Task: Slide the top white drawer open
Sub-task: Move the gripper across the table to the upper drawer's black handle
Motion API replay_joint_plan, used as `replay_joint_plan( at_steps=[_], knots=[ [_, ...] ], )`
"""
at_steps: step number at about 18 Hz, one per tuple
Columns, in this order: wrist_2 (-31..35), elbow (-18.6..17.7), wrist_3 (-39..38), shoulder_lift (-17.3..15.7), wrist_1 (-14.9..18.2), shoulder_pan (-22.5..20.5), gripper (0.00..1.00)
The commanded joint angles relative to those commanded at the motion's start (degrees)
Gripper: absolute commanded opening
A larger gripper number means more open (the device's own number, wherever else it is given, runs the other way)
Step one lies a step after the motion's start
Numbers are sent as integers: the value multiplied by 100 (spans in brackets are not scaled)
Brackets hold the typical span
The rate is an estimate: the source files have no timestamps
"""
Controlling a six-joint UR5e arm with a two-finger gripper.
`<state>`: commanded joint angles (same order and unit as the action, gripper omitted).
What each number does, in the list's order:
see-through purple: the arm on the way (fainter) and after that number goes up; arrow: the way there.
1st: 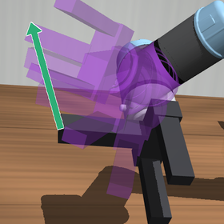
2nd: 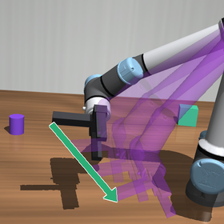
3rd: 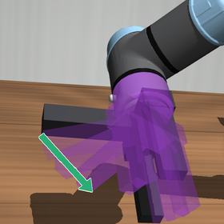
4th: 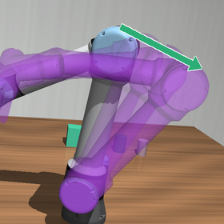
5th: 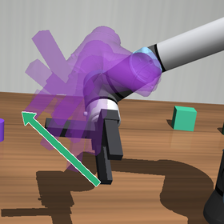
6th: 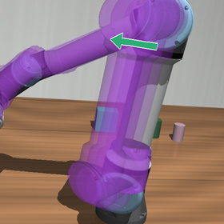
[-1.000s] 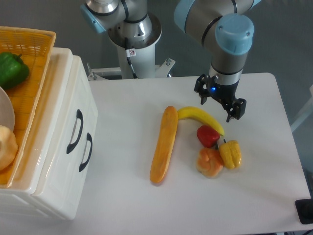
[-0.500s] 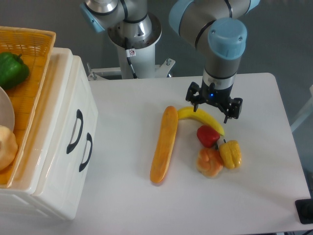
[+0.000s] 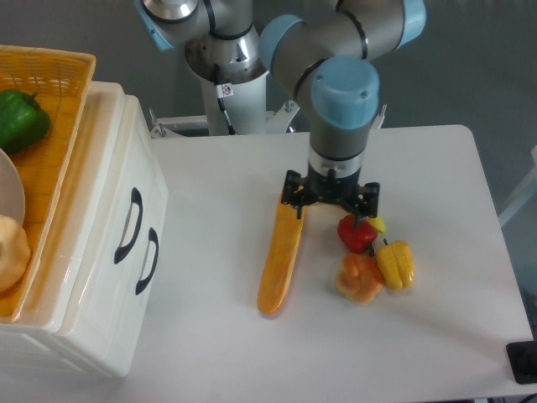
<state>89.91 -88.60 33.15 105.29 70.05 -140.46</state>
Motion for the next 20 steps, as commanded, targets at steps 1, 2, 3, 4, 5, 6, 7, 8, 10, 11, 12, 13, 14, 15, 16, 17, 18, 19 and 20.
replay_joint_plan(
  at_steps=[1,2,3,4,5,6,7,8,10,11,12,13,14,15,16,17,18,19,20],
  knots=[
    [0,18,-115,0,9,62,100],
    [0,27,-177,-9,18,123,100],
    [0,44,-186,-26,35,176,100],
    [0,53,-195,-26,96,211,100],
    [0,114,-195,-35,245,246,100],
    [0,167,-212,-26,438,273,100],
    [-26,220,-273,-18,614,273,100],
    [-87,238,-361,-26,711,299,100],
    [-455,238,-563,-35,765,317,100],
    [-657,246,-686,-44,756,317,100],
    [-833,281,-818,-44,756,317,100],
    [-939,299,-949,-44,765,317,100],
    [-1010,308,-1133,-44,756,326,100],
    [-1080,317,-1292,-27,739,326,100],
    [-1142,334,-1407,-18,730,361,100],
    [-1186,343,-1477,-9,721,396,100],
    [-1213,361,-1495,9,721,405,100],
    [-1256,361,-1504,17,721,405,100],
    [-1300,352,-1557,35,738,431,100]
  ],
)
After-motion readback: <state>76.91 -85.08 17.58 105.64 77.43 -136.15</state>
